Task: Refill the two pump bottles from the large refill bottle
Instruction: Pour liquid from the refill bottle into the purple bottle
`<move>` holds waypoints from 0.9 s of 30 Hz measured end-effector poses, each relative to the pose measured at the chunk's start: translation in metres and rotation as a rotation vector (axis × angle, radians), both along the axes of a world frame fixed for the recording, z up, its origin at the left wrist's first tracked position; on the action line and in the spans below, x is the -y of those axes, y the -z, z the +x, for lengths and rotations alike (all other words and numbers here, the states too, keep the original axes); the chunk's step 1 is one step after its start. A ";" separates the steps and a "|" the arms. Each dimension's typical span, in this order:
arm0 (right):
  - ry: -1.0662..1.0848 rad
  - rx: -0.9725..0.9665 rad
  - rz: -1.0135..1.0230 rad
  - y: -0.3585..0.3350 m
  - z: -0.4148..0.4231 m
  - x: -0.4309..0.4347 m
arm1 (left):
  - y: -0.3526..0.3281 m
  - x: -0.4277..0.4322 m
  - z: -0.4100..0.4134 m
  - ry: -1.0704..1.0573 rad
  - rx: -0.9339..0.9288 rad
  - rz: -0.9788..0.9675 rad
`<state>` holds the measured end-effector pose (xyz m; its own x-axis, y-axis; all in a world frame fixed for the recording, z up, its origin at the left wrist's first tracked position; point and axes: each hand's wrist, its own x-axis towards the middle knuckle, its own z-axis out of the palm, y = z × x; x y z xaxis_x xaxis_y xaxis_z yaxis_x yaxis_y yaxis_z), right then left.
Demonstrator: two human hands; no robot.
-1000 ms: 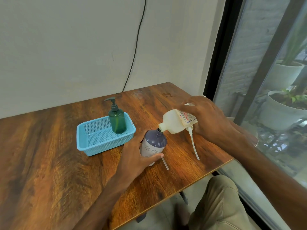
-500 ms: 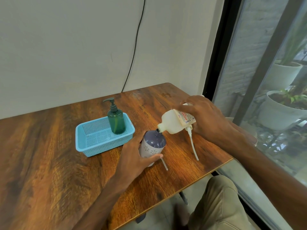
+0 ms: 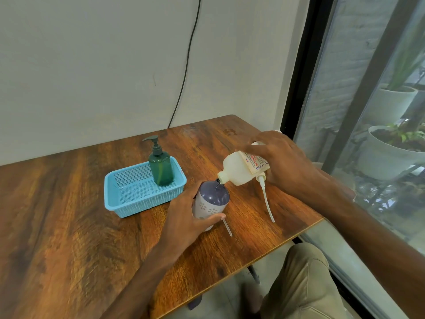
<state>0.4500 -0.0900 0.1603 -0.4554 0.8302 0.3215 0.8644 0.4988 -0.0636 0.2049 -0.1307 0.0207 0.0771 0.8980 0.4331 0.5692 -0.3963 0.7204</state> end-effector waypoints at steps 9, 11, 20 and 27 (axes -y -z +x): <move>-0.017 0.001 0.006 -0.002 -0.003 0.001 | -0.003 0.002 0.000 0.003 0.008 0.018; -0.017 0.000 0.009 -0.003 -0.003 0.001 | -0.003 0.002 0.000 0.006 0.006 0.028; -0.026 0.010 0.024 -0.006 -0.004 0.003 | 0.000 -0.001 0.000 0.004 -0.008 0.036; -0.045 0.018 0.049 -0.008 -0.006 0.004 | 0.000 0.000 0.000 0.000 -0.023 0.041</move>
